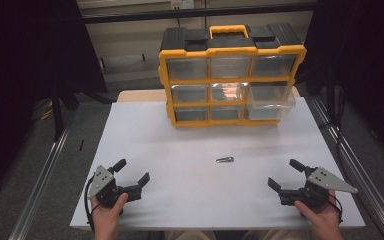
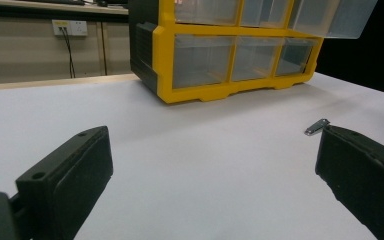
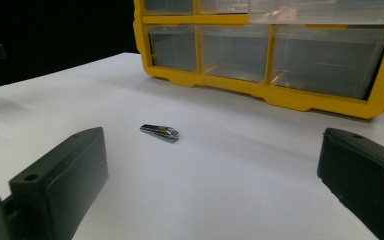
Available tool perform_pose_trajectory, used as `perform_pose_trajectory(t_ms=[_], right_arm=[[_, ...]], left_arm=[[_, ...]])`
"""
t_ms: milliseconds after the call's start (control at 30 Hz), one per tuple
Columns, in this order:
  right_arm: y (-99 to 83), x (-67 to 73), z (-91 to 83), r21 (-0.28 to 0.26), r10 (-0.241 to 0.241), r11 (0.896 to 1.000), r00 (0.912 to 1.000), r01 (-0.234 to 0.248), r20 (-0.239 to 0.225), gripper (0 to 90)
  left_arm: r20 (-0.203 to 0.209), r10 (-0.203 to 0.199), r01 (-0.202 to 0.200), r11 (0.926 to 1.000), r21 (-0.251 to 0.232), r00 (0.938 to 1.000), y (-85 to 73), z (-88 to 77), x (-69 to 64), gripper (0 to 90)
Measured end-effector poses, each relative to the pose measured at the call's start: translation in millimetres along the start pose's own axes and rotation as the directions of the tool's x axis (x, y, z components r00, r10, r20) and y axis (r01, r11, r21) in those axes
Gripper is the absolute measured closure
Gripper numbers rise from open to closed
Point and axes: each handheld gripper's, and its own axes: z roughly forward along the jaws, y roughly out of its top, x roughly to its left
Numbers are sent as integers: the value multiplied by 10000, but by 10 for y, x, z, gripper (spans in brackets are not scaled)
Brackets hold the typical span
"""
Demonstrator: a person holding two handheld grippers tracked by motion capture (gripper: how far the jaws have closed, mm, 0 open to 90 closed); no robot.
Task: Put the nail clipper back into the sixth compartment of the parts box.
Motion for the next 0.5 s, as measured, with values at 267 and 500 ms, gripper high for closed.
perform_pose_trajectory(t_ms=[267,500], right_arm=[[20,29,74,292,-145,9995,9995,153,-278,0],[67,28,174,562,-150,9983,9988,176,-457,1]], left_arm=[[48,44,-45,10000,66,10000,-7,11,0,19],[-17,-21,21,10000,11,10000,-6,4,6,19]])
